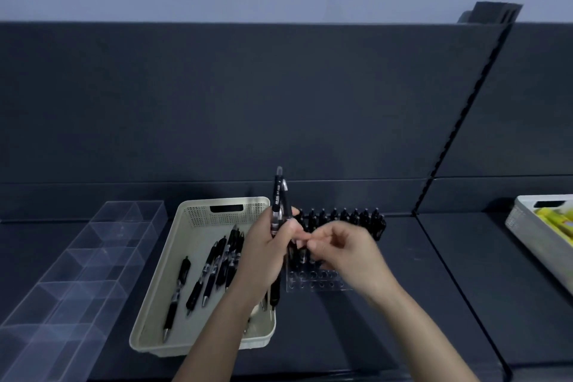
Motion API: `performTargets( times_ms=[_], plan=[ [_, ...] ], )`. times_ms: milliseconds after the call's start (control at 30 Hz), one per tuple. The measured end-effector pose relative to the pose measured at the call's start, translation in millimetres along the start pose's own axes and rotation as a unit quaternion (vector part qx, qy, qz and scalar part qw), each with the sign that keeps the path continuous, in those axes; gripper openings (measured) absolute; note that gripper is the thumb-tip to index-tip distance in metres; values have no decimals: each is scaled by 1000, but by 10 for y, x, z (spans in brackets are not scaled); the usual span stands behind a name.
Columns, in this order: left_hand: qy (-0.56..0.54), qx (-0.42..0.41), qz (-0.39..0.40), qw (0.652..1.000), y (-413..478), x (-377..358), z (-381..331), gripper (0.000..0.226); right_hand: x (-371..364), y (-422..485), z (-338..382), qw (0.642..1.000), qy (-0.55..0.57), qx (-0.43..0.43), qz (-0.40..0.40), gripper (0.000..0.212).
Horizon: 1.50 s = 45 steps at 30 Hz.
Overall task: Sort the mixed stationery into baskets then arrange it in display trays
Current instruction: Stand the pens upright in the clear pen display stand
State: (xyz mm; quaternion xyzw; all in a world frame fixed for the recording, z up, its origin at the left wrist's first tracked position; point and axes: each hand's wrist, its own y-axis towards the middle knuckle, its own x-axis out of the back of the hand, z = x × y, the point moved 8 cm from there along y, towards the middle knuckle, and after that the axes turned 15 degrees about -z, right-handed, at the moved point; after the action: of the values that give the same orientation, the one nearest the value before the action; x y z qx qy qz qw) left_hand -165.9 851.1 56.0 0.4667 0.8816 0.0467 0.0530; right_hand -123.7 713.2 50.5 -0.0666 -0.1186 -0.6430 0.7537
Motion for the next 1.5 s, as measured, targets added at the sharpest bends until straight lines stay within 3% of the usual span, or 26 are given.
performTargets(
  times_ms=[67,133,300,433,500,567,667,767,900,1100,1500],
  plan=[
    [-70,20,-23,997,17,-2,-40,8,-158,-79,-95,997,9,-42,66,10],
    [-114,28,-33,993,24,-13,-64,7,-233,-122,-139,995,23,-57,84,12],
    [-150,57,-22,987,24,-1,-8,11,17,-46,-149,981,165,-105,-7,2],
    [-40,39,-66,996,47,107,72,14,271,85,-165,924,340,-158,-73,5],
    [1,24,-94,995,58,152,92,18,350,149,-124,912,374,-145,-85,3],
    [12,24,-108,994,63,170,102,22,423,200,-68,912,383,-114,-95,15],
    [18,31,-119,992,79,174,129,22,549,260,-31,928,339,-55,-143,20],
    [-7,44,-113,993,88,146,145,18,658,284,9,962,175,40,-207,14],
    [-20,42,-104,993,84,108,133,19,555,263,-33,973,-9,109,-203,14],
    [-7,27,-98,995,78,91,95,24,408,223,-74,962,-81,173,-195,14],
    [-18,30,-99,994,71,148,137,17,203,196,-270,958,-171,179,-144,10]
  ],
)
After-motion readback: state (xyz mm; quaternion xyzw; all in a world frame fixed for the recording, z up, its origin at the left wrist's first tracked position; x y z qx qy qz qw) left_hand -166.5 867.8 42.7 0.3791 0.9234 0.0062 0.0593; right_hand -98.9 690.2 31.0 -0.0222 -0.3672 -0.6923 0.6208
